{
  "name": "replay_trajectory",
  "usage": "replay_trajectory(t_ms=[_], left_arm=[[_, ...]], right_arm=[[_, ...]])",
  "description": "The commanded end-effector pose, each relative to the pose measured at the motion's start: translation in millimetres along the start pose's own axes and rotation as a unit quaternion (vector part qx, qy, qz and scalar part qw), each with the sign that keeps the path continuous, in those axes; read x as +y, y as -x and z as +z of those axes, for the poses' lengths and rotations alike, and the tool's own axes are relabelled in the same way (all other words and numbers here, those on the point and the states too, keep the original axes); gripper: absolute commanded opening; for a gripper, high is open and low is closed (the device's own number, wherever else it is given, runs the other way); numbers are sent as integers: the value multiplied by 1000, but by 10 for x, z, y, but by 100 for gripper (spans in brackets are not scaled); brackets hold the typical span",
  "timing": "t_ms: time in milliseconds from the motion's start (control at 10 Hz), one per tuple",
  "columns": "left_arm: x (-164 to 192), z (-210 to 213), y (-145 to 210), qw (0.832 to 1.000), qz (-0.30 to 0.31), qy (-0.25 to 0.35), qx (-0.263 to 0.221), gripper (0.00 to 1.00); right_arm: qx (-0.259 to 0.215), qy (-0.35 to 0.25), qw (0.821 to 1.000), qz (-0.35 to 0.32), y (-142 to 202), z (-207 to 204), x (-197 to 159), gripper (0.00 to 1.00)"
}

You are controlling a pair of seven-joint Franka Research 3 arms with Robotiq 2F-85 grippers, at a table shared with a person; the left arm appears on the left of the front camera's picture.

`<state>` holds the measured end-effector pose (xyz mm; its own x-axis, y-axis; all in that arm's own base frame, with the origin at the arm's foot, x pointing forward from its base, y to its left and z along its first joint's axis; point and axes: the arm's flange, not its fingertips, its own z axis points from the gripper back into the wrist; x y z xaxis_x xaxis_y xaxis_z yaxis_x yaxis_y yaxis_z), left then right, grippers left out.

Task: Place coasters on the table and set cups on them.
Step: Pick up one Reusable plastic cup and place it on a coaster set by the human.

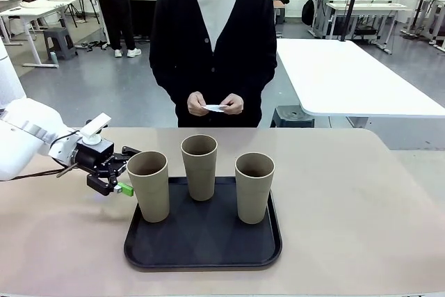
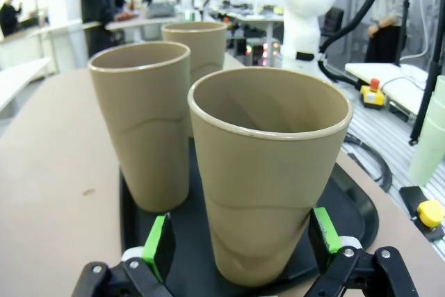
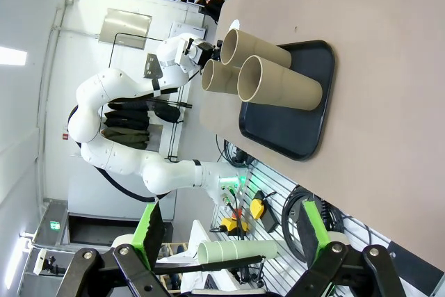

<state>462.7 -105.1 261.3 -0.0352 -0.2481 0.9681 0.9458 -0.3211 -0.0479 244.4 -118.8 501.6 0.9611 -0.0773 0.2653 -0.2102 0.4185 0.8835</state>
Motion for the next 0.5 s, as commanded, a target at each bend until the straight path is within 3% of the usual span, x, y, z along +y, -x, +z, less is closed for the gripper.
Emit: replay_trajectory(t_ms=[0, 400], left_arm=[[83, -50, -33, 1000, 10, 4, -15, 100], [102, -150, 33, 1000, 22, 18, -12, 100]], right_arm=[[-2, -5, 1000, 1, -10, 2, 0, 100], [-2, -5, 1000, 1, -10, 2, 0, 100]])
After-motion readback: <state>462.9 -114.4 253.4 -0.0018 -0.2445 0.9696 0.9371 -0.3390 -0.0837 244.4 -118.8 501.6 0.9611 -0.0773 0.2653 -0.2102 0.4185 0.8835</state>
